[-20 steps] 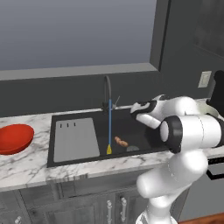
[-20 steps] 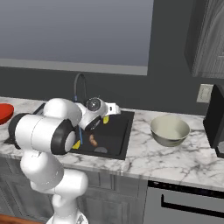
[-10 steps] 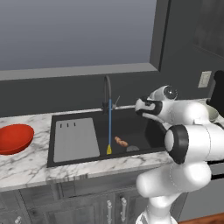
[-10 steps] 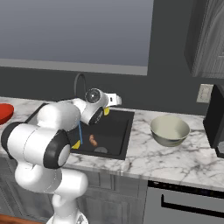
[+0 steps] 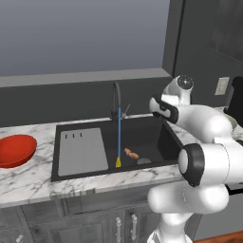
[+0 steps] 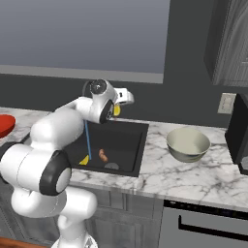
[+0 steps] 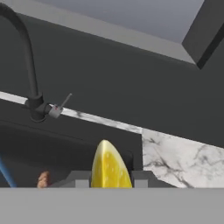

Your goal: Pick the lemon wedges from the sink and place them in one bowl. Place the potato in the other bowl. Then turn off the sink faucet.

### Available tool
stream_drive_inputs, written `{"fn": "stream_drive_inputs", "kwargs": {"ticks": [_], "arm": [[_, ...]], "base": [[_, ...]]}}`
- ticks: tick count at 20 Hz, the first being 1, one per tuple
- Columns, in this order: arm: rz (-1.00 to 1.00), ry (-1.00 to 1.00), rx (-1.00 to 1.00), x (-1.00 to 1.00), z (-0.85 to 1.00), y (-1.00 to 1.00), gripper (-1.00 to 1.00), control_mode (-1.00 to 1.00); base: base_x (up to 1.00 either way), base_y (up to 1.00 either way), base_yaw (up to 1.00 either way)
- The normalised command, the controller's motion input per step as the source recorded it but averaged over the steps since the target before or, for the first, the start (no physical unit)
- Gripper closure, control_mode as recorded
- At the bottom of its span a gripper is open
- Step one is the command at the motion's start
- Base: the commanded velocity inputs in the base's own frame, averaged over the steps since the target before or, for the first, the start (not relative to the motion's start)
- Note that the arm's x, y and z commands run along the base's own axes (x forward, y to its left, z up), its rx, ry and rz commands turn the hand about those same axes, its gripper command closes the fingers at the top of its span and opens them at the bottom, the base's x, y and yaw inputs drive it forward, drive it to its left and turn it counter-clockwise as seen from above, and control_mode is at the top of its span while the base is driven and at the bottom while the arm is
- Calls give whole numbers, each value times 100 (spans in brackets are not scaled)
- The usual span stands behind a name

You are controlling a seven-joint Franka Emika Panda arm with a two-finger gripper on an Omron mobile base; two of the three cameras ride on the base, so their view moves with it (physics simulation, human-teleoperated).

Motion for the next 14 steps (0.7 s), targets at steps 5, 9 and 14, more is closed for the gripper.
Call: {"fn": "stream_drive_inputs", "kwargs": {"ticks": [5,9,14], "arm": [[0,10,-3,-32,20,0,100,-100],[0,7,-3,-38,11,0,100,-100],[0,0,0,-27,0,-6,100,-100]], "base": [[0,0,0],[0,0,0],[0,0,0]]}}
